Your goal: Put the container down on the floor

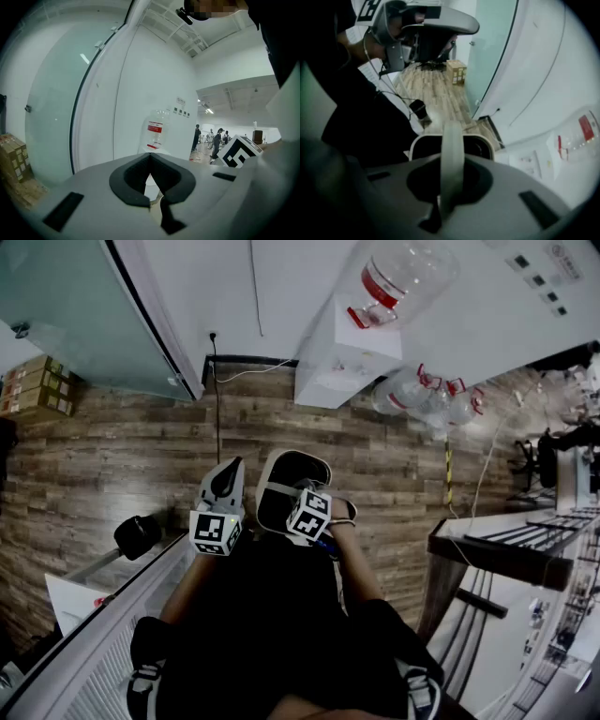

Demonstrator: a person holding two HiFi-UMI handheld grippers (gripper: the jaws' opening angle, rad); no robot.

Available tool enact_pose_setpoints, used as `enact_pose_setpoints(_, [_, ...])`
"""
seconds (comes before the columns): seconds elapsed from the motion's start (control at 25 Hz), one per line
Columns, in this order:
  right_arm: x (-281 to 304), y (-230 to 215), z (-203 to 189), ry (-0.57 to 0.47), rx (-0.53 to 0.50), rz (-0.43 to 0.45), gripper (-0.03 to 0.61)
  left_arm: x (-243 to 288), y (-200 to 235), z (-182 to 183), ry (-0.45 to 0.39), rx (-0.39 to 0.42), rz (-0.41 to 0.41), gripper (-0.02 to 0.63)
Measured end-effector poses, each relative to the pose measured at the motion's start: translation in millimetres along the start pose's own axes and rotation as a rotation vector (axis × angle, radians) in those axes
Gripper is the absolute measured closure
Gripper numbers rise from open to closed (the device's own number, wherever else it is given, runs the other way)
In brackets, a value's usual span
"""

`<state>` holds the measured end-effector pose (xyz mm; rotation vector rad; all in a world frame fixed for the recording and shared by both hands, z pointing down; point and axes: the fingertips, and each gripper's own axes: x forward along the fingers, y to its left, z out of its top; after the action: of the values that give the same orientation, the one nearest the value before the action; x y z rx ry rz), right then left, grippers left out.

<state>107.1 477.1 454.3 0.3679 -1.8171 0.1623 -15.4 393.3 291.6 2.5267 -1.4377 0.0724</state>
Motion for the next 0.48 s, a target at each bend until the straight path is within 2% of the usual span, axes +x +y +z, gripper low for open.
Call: enact_pose_setpoints(0.48, [-0.6, 2.7, 0.4, -0.002, 0.012, -0.005, 0.546, -4.2, -1.2, -2.4, 0.002, -0.011, -0.015, 0.588])
